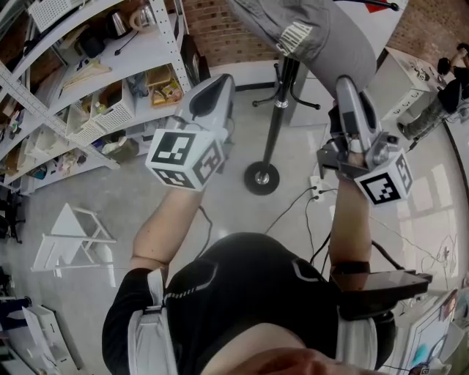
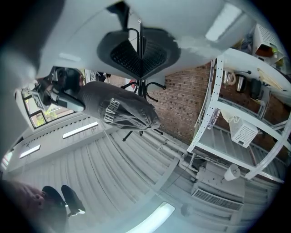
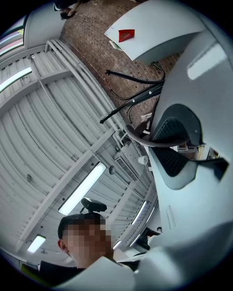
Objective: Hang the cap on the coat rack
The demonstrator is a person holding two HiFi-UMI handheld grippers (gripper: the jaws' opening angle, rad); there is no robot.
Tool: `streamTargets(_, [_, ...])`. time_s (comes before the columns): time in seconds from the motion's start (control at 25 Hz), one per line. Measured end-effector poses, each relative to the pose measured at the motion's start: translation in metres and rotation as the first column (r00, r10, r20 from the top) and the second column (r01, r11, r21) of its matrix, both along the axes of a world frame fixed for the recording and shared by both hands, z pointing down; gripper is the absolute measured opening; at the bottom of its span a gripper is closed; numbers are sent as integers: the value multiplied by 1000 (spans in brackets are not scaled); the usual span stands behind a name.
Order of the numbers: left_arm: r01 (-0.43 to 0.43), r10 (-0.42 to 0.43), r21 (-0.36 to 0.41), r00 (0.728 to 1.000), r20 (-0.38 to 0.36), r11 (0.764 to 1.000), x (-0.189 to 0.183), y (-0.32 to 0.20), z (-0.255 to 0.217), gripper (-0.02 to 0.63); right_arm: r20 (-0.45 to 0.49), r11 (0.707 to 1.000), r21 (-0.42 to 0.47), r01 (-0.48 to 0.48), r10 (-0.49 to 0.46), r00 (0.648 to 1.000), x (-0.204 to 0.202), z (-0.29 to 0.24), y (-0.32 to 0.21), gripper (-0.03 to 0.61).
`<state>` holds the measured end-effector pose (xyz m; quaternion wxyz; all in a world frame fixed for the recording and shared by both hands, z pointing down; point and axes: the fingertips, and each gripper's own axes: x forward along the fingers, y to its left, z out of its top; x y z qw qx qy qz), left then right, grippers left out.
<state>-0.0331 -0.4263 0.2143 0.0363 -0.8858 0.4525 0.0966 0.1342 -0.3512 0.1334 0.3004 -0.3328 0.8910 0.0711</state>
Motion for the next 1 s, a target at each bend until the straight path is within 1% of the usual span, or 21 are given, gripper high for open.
streamTargets(0.16, [10, -11, -13, 1000, -12, 1000, -6, 2, 5, 0, -23, 1000, -21, -7, 7, 1000, -6, 13, -5, 26])
streamTargets(0.36, [14, -15, -19, 1000, -22, 1000, -8, 5, 10, 0, -41, 997, -75, 2, -5, 999, -14, 35, -16, 28])
streamTargets(0.6, [47, -48, -30, 998, -29, 998, -23, 7, 15, 0, -60, 990, -137, 23, -31, 998, -32, 67, -33, 28])
streamTargets(0.68, [59, -60, -29, 998, -28, 998, -28, 8, 16, 0, -82, 989, -144, 15, -28, 996, -40, 76, -38, 29])
streamTargets(0.84, [80, -80, -30, 996, -27, 996, -39, 5, 17, 0, -167, 990, -136, -35, 12, 986, -56, 92, -52, 28])
streamTargets(1.0, [106, -107, -35, 994, -20, 994, -48, 3, 20, 0, -175, 988, -157, -16, -12, 985, -68, 106, -67, 28])
